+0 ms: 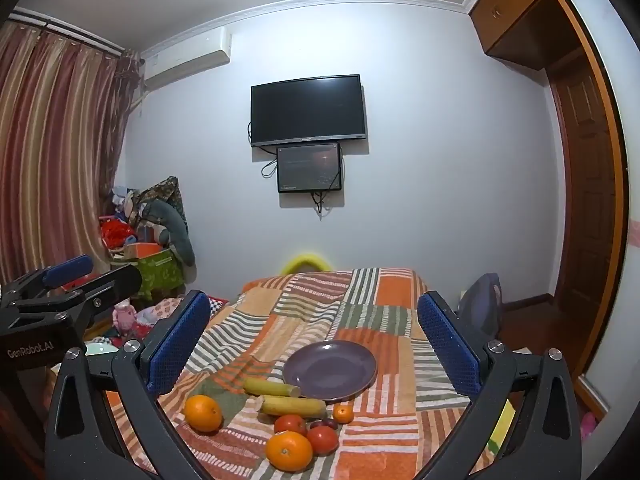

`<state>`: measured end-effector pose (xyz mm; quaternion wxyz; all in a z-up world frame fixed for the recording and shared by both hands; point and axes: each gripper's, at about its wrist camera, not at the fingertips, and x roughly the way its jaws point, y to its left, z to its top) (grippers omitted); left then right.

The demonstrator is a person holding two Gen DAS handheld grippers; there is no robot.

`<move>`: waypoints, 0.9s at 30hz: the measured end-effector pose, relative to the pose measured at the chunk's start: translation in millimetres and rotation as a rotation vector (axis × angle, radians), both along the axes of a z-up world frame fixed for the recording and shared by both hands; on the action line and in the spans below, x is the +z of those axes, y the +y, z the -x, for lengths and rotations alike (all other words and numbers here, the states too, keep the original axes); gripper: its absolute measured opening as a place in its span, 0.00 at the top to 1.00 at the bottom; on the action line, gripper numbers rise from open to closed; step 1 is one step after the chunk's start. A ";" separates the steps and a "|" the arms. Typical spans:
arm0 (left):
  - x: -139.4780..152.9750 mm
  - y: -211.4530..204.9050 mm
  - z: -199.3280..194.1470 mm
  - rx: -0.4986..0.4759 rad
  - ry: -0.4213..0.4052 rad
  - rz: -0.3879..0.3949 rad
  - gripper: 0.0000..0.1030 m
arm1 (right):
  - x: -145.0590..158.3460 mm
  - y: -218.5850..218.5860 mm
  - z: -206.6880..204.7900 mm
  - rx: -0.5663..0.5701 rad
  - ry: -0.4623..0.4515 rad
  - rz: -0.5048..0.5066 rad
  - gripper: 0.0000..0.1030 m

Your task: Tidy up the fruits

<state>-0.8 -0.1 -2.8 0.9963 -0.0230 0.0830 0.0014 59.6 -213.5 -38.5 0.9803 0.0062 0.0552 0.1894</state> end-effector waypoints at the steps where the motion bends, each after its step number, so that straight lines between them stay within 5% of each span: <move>1: -0.1 0.0 0.0 -0.002 0.001 0.000 0.00 | 0.5 0.0 0.2 -0.001 0.000 -0.001 0.00; 27: -1.4 -4.5 -0.8 -0.023 0.003 -0.014 0.00 | 1.9 0.6 -1.2 -0.012 0.000 0.007 0.00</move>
